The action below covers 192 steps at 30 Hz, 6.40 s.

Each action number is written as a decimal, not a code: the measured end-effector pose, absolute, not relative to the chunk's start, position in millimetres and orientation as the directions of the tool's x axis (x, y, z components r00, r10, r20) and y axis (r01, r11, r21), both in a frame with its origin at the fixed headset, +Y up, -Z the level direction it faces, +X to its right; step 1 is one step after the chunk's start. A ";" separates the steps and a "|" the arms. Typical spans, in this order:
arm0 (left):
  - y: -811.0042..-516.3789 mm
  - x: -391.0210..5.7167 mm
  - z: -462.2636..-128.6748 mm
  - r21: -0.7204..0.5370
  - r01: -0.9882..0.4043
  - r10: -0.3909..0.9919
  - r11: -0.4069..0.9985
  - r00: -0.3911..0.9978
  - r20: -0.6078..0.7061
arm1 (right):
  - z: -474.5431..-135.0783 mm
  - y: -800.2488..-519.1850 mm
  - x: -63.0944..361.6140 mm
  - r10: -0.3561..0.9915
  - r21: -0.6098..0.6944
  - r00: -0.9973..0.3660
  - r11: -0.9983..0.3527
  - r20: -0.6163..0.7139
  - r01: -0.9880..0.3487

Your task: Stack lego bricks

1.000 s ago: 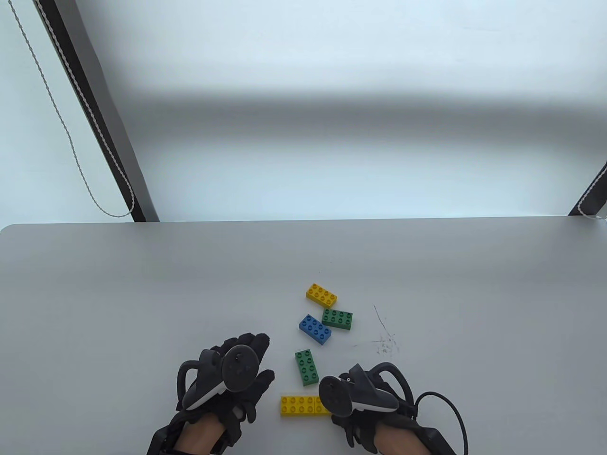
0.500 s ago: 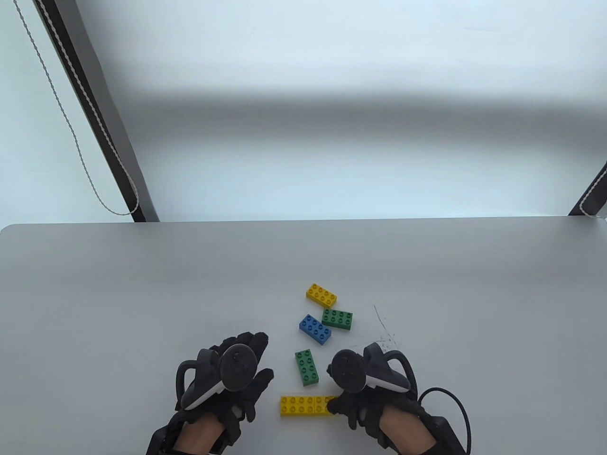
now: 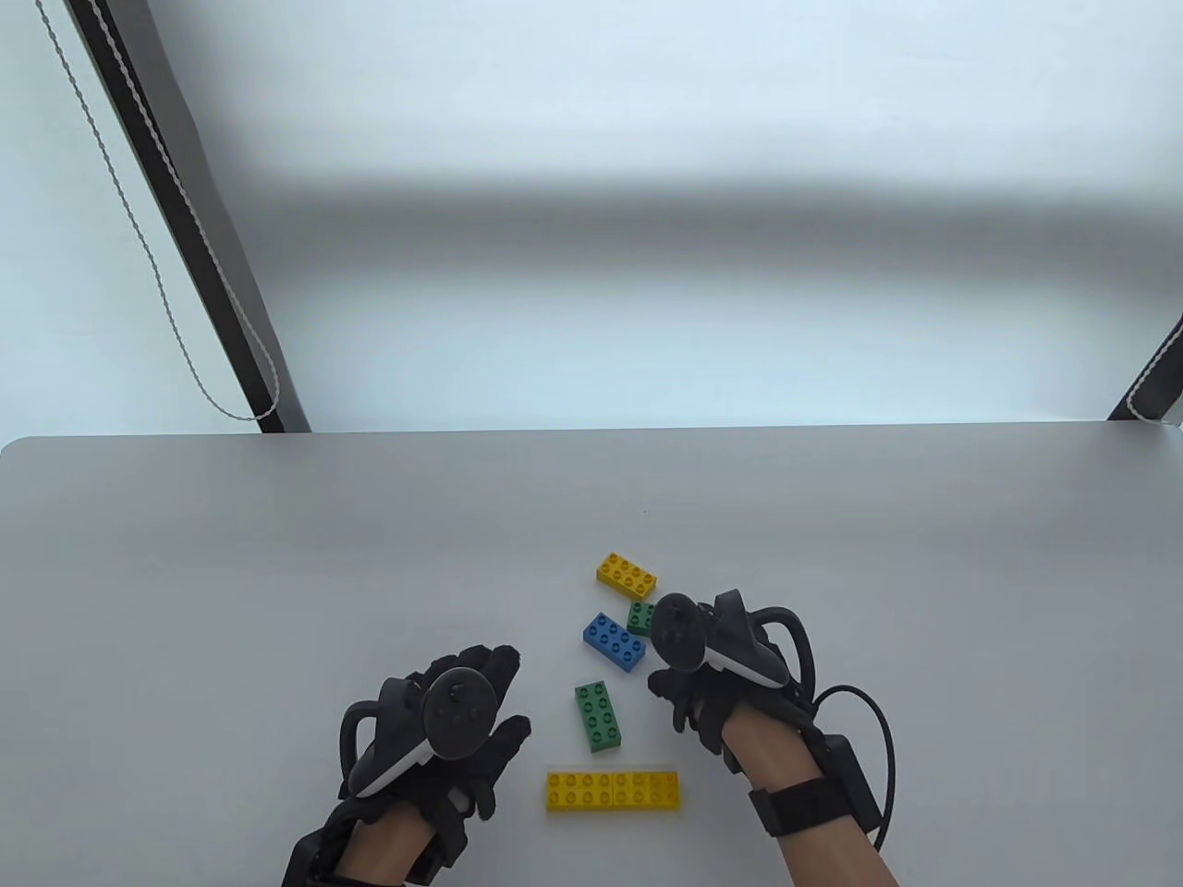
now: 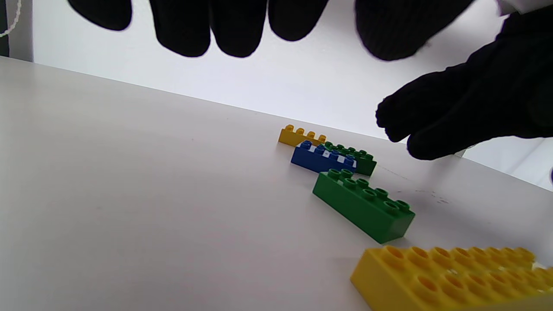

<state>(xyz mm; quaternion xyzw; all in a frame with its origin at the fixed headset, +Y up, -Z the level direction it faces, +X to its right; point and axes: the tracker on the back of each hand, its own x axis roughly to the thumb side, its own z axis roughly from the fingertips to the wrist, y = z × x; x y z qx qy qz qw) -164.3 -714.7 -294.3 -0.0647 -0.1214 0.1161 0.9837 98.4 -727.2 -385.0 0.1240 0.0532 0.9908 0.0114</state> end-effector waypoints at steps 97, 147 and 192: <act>-747.3 -100.1 -274.3 -0.203 -0.109 0.196 0.973 0.854 0.482 | -272.5 -740.6 79.9 0.140 0.087 -0.832 -0.990 0.537 -0.111; -769.5 -97.8 -281.8 -0.476 -0.109 0.320 0.873 0.864 0.389 | -289.8 -754.6 83.5 0.322 0.332 -0.828 -0.927 0.459 -0.176; -769.2 -100.2 -290.7 -0.562 -0.119 0.373 0.819 0.854 0.363 | -475.5 -770.3 46.8 -0.015 0.063 -0.995 -0.998 0.100 0.021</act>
